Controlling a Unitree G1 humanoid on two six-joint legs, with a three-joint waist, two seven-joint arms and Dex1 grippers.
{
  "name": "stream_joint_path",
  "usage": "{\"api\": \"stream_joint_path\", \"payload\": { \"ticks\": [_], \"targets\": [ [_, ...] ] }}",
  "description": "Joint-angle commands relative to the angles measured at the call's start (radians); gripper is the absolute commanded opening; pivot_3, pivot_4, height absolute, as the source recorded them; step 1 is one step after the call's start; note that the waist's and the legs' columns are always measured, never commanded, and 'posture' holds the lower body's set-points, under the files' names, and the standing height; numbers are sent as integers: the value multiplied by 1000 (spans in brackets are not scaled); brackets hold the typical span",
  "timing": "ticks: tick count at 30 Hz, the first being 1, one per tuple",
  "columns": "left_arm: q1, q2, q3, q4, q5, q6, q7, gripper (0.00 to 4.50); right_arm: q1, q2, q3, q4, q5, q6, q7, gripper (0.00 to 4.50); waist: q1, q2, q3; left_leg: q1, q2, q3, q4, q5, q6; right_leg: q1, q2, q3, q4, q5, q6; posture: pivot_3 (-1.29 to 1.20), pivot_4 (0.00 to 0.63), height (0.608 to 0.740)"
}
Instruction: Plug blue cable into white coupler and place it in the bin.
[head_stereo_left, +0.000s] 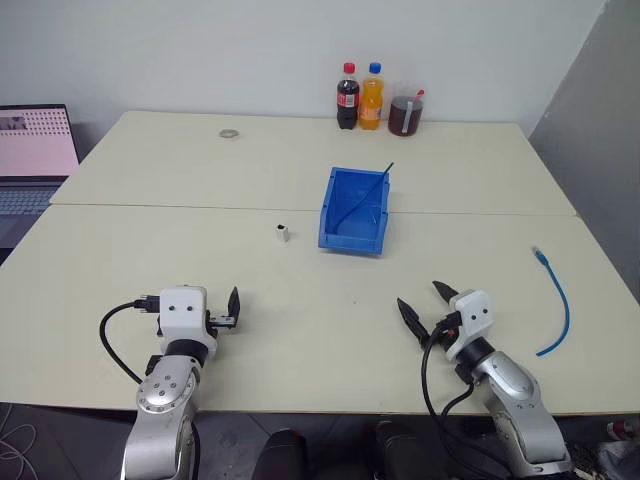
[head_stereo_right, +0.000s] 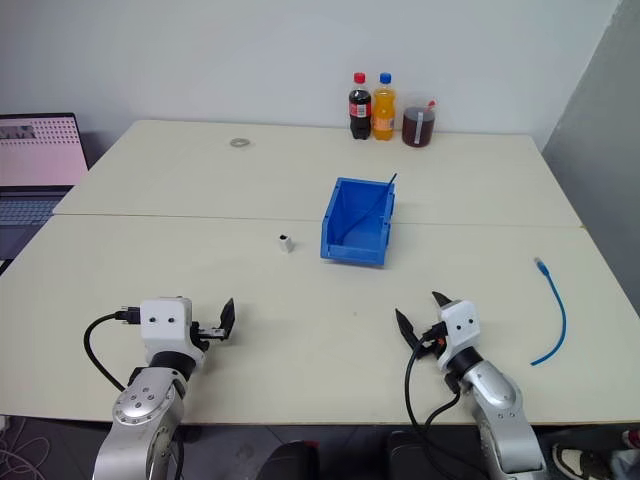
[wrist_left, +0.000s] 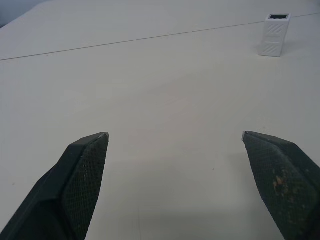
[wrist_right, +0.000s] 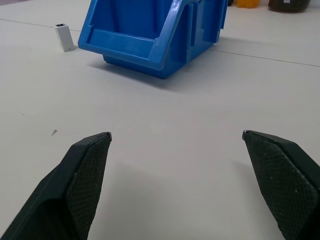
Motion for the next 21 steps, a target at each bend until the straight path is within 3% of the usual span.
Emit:
{"api": "stream_joint_path", "payload": {
  "ticks": [1,13,21],
  "targets": [
    [1,12,-7,-28,-8,-36,-30,4500,-7,-2,-3,-19,9,-21,7,4465,0,0,0,0,0,0,0,0,0,0,0,0,0,0,0,0,150,740],
    [17,21,-31,-15,20,-54,-40,4500,6,-3,1,-25,4,-25,6,4465,0,0,0,0,0,0,0,0,0,0,0,0,0,0,0,0,150,740],
    [24,15,-6,-12,-34,-103,-71,4500,6,-6,2,-26,2,-26,7,4465,0,0,0,0,0,0,0,0,0,0,0,0,0,0,0,0,150,740]
  ]
}}
